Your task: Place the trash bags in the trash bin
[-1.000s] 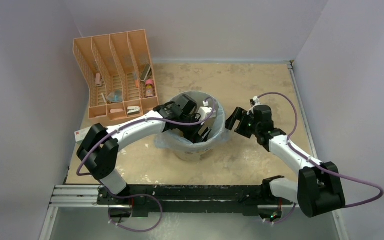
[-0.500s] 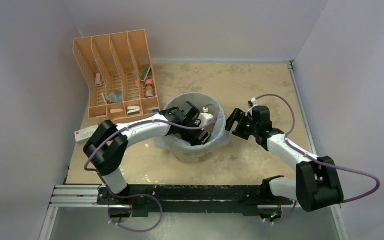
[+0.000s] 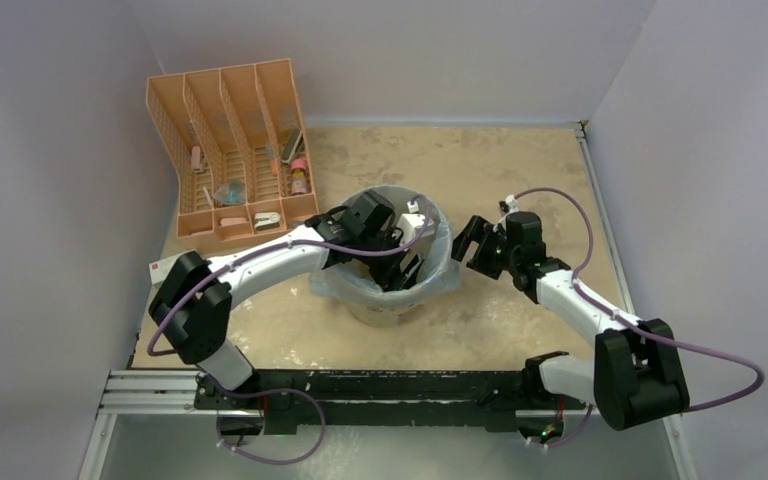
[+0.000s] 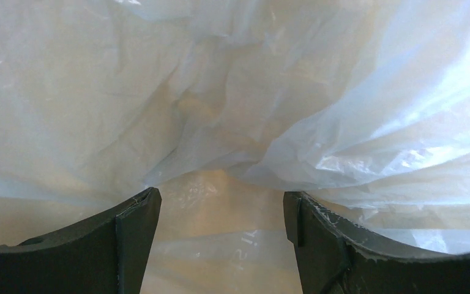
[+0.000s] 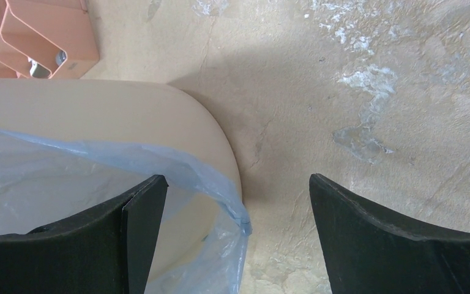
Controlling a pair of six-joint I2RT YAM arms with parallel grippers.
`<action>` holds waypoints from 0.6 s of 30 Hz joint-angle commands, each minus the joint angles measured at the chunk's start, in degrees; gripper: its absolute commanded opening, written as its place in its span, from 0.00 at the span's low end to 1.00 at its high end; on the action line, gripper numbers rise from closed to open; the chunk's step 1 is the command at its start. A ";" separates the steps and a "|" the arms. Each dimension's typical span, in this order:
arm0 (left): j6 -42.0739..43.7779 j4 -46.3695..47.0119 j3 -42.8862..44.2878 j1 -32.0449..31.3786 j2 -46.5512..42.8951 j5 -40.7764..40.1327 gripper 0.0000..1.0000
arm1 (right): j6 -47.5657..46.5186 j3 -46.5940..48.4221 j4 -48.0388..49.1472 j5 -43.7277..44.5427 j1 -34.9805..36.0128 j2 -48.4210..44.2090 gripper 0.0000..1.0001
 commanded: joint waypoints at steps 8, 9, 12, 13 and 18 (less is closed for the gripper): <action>3.00 -3.89 2.66 -1.00 9.19 1.98 0.73 | -0.41 2.26 0.54 -1.92 0.01 1.12 0.89; 2.53 -4.11 3.16 -1.04 9.43 1.13 0.73 | -0.90 2.84 -0.27 -1.38 -0.06 1.04 0.89; 1.41 -1.99 3.34 -1.07 7.23 1.36 0.73 | -1.89 4.69 -3.14 2.76 -0.04 -0.51 0.89; 1.14 -1.22 3.53 -1.05 6.17 1.30 0.74 | -1.90 5.21 -3.96 4.55 -0.07 -1.23 0.89; 0.54 0.30 4.56 -0.99 0.46 -1.56 0.75 | -1.39 6.69 -6.80 10.38 -0.01 -5.11 0.89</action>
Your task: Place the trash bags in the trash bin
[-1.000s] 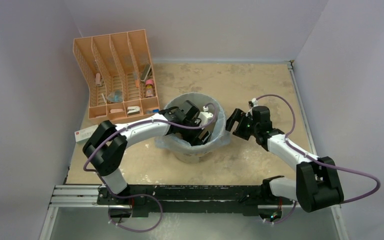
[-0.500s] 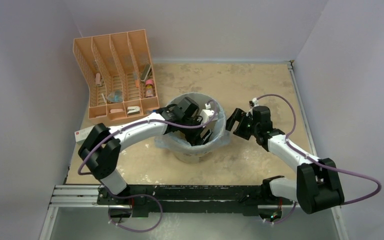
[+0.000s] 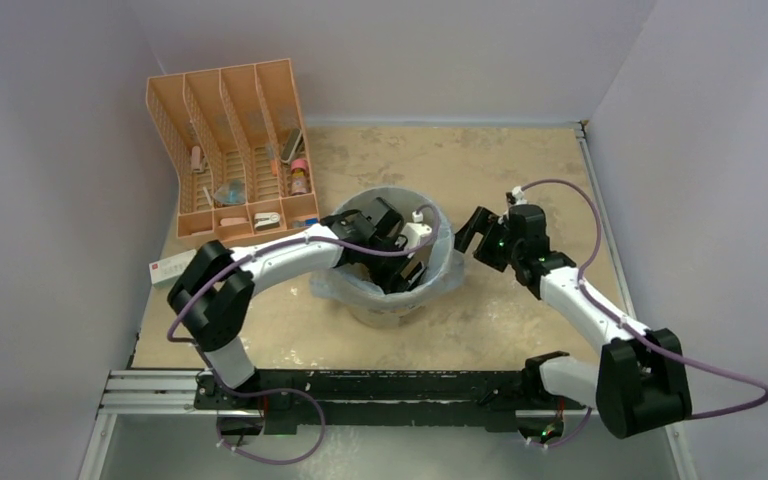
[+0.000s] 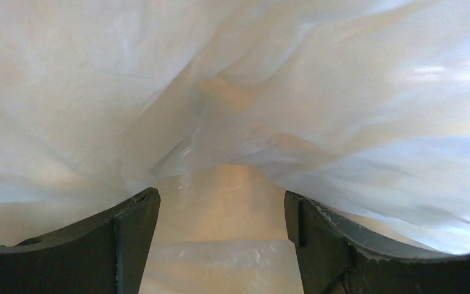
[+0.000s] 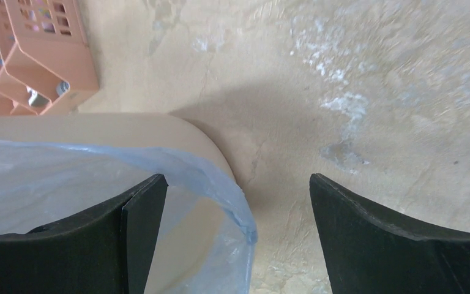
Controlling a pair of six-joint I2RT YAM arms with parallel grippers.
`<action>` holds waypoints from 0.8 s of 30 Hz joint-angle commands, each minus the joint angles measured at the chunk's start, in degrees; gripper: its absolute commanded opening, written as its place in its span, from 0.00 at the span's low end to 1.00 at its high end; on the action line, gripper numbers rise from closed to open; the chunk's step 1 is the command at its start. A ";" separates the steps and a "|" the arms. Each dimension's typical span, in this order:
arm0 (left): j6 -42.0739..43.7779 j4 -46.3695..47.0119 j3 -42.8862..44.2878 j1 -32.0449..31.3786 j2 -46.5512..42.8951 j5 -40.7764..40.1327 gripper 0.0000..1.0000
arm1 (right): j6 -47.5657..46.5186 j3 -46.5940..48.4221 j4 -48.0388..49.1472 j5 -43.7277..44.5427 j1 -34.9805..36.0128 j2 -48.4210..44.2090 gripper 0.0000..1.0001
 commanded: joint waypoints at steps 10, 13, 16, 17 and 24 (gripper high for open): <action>-2.71 10.66 -0.41 -0.27 -19.69 -6.83 0.78 | -0.94 5.51 -4.79 12.70 -0.09 -12.06 0.89; -3.75 12.39 -0.11 -0.30 -23.70 -9.92 0.79 | -1.69 6.15 -4.38 12.51 -0.07 -14.64 0.89; -4.67 14.21 -0.10 -0.30 -27.43 -13.97 0.81 | -2.10 5.62 -2.40 11.39 -0.09 -17.36 0.89; -4.87 14.51 -0.07 -0.28 -28.67 -15.69 0.81 | -2.57 5.34 -1.52 10.54 -0.03 -18.21 0.89; -7.57 14.77 -4.39 -0.28 -39.02 -30.56 0.89 | -4.33 2.23 4.78 3.62 -0.09 -21.85 0.90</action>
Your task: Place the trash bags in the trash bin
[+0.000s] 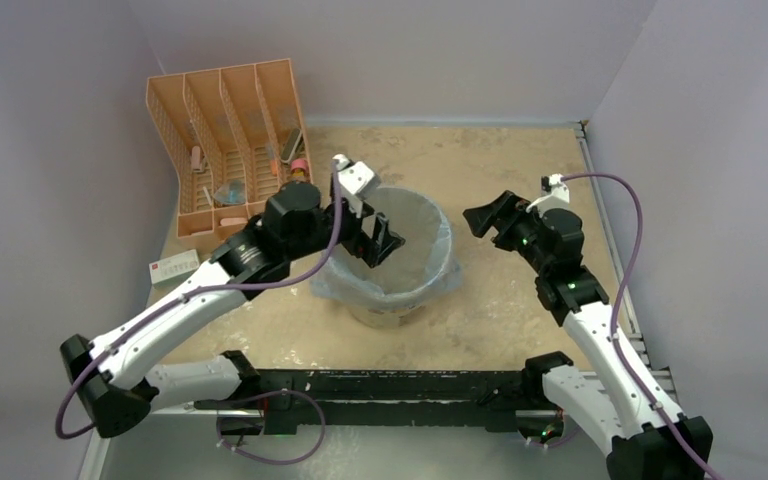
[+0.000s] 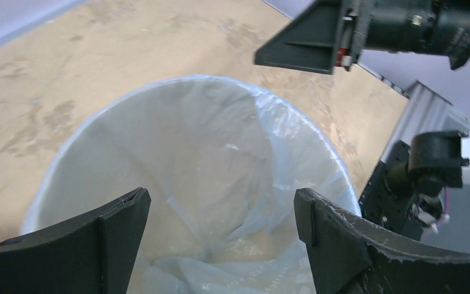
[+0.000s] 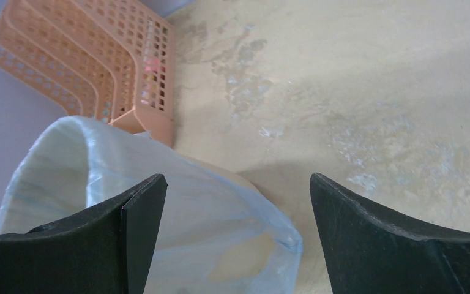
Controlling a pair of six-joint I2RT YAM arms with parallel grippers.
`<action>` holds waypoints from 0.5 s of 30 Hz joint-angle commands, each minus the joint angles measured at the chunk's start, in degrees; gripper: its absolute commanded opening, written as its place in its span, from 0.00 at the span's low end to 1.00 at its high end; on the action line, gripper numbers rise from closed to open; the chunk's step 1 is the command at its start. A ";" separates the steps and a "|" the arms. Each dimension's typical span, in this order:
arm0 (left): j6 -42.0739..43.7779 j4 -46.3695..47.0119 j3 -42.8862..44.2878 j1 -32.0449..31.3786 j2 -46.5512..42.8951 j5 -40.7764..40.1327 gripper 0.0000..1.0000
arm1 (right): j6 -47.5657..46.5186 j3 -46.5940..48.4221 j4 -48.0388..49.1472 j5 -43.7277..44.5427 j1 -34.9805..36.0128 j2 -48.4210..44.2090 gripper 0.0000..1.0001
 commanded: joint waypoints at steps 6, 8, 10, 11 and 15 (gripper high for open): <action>-1.17 -2.19 -4.82 -0.18 -15.46 -25.81 0.96 | -2.81 -1.32 10.04 -7.91 -0.07 -3.20 0.90; -2.32 -5.99 -4.25 -0.17 -16.67 -29.86 0.98 | -3.11 -1.36 10.67 -8.40 0.00 -3.61 0.90; -3.63 -8.19 -4.96 -0.18 -17.61 -31.92 1.00 | -3.14 -1.13 10.57 -8.78 -0.03 -3.89 0.90; -4.25 -9.16 -5.28 -0.11 -17.66 -31.86 1.00 | -3.26 -0.99 10.69 -8.84 0.00 -4.12 0.90; -8.49 -17.43 -2.98 2.38 -14.76 -28.76 1.00 | -2.80 -0.89 11.71 -10.40 -0.01 -4.99 0.91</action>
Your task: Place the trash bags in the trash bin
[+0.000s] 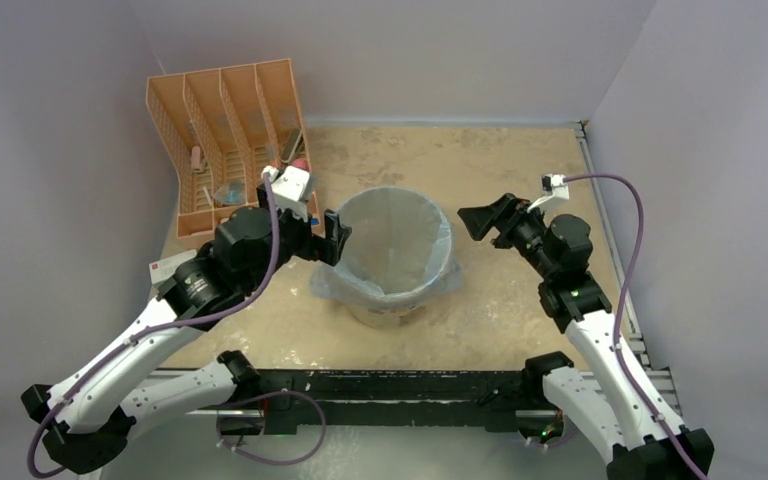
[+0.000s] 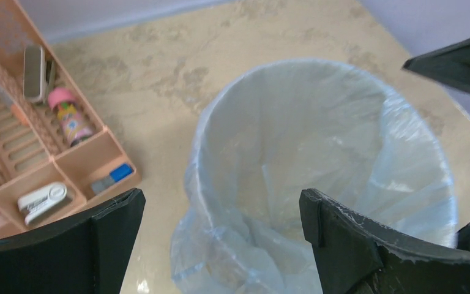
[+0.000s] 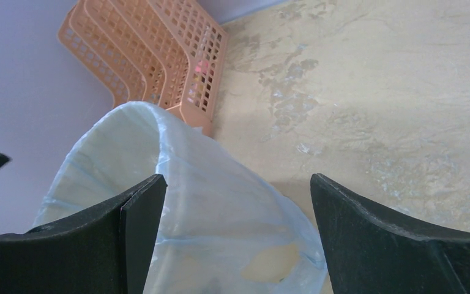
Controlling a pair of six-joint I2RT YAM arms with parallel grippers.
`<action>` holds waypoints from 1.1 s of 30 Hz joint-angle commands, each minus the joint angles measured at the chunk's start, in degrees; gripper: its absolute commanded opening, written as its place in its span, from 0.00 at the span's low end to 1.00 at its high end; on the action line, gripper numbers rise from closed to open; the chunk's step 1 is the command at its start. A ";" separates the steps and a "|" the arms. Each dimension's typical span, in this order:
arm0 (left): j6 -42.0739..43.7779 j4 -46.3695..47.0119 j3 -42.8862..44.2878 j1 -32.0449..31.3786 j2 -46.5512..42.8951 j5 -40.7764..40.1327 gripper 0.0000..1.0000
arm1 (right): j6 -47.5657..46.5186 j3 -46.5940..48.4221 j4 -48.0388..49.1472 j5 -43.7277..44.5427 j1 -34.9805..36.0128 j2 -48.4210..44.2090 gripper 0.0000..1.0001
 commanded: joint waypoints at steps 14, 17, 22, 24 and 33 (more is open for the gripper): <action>-8.95 -10.71 0.25 13.44 3.78 17.42 1.00 | -0.19 5.78 3.93 -13.02 -0.03 -0.41 0.81; -11.31 -10.16 -1.80 13.46 2.56 17.25 1.00 | -6.80 13.47 -1.02 -21.29 0.63 3.30 0.79; -13.62 -7.34 -5.55 13.49 -0.73 17.67 1.00 | -16.29 27.82 -15.69 -4.16 19.25 14.82 0.71; -13.43 -6.64 -5.92 13.47 -1.27 18.41 0.99 | -16.46 31.54 -18.54 8.24 28.09 18.52 0.67; -10.89 -8.03 -5.74 13.47 1.78 20.02 0.89 | -21.92 42.86 -35.73 19.51 40.97 34.49 0.58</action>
